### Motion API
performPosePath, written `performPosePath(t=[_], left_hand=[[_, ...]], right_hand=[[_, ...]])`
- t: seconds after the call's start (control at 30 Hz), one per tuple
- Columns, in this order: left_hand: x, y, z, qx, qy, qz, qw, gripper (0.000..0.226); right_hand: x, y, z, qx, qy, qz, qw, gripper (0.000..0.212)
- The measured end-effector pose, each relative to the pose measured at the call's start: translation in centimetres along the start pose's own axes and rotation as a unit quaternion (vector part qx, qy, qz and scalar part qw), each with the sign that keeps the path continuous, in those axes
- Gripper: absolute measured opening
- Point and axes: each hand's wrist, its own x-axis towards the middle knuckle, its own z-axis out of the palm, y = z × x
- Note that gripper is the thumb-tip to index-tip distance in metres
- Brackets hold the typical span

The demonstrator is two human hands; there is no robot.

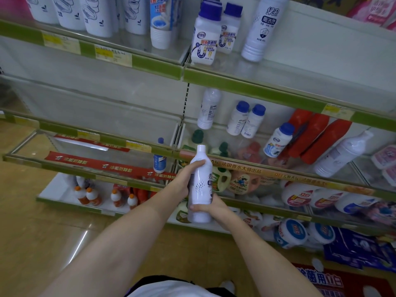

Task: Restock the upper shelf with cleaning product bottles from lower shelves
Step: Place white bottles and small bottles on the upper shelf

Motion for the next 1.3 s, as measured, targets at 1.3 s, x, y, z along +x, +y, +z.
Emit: performPosePath(t=[1.3], left_hand=[[-11.5, 9.7, 16.2, 0.028, 0.146, 0.271, 0.951, 0.056]], right_hand=[[-9.6, -9.0, -9.0, -0.074, 0.172, -0.288, 0.939, 0.070]])
